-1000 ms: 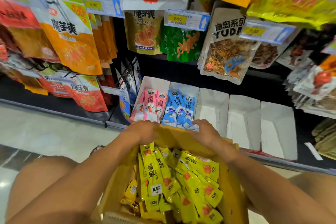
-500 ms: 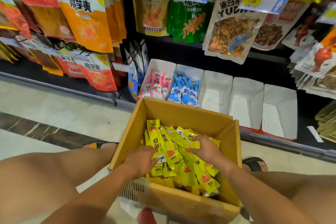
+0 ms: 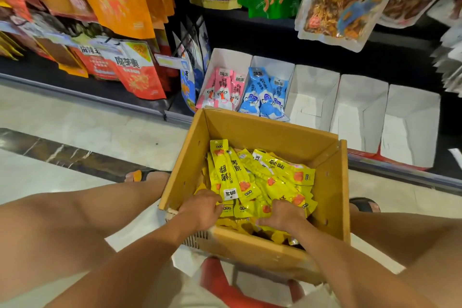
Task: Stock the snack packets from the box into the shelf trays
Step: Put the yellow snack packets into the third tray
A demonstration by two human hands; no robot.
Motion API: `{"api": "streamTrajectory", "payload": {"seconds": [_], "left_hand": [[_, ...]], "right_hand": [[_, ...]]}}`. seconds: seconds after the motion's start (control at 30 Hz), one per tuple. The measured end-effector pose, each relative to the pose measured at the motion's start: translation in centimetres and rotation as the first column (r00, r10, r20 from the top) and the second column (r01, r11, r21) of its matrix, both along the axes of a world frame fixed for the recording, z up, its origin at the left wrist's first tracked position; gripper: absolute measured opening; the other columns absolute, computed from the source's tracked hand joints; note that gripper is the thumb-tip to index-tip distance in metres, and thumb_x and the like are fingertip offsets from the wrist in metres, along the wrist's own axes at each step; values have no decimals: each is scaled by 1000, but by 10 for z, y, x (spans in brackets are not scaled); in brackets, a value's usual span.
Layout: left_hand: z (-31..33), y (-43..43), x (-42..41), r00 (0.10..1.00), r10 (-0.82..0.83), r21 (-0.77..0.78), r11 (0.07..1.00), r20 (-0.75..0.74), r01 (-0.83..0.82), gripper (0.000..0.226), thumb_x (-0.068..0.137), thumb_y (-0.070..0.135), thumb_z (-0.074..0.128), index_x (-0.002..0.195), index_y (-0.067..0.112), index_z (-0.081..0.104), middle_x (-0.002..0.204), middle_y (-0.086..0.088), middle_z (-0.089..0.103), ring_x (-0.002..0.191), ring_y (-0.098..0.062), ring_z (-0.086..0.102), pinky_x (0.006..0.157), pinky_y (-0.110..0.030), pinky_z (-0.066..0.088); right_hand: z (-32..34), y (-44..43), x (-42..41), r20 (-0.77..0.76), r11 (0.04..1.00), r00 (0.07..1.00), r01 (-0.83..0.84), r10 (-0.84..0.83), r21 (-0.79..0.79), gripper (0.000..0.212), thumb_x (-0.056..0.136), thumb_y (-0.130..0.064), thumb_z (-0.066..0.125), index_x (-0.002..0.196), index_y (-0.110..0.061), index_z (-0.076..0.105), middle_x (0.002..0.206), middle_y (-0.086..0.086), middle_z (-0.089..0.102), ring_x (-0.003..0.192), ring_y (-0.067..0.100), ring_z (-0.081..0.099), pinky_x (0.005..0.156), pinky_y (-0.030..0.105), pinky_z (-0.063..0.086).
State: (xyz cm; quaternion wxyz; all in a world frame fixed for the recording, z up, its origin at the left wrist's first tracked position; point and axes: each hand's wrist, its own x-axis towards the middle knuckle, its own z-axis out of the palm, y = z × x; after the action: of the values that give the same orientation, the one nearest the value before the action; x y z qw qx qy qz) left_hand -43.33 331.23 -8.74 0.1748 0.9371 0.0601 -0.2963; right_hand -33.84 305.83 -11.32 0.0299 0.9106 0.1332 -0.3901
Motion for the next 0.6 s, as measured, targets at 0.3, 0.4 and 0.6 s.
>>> {"api": "streamTrajectory", "payload": {"seconds": [0.3, 0.4, 0.6], "left_hand": [[-2, 2, -1, 998, 56, -38, 998, -5, -56, 42, 106, 46, 41, 143, 32, 53, 153, 0, 47, 145, -21, 36, 114, -41, 40], [-2, 4, 2, 997, 77, -75, 994, 4, -76, 42, 106, 46, 42, 145, 32, 52, 156, 1, 45, 147, -20, 35, 115, -40, 38], [9, 3, 7, 980, 197, -210, 960, 33, -186, 44, 108, 46, 42, 145, 25, 54, 154, -3, 49, 141, -22, 43, 111, -36, 39]], "right_hand": [[7, 14, -3, 120, 996, 989, -89, 92, -28, 37, 82, -46, 59, 111, -23, 66, 116, 0, 68, 108, 25, 65, 73, 31, 46], [28, 10, 6, 286, 995, 954, -100, 89, 23, 35, 87, -35, 54, 119, -22, 61, 114, 2, 67, 105, 27, 66, 73, 33, 48], [63, -7, 30, 420, 878, 861, 61, -287, 475, 6, 98, -32, 52, 94, -31, 56, 87, -8, 70, 84, 20, 69, 64, 36, 54]]}}
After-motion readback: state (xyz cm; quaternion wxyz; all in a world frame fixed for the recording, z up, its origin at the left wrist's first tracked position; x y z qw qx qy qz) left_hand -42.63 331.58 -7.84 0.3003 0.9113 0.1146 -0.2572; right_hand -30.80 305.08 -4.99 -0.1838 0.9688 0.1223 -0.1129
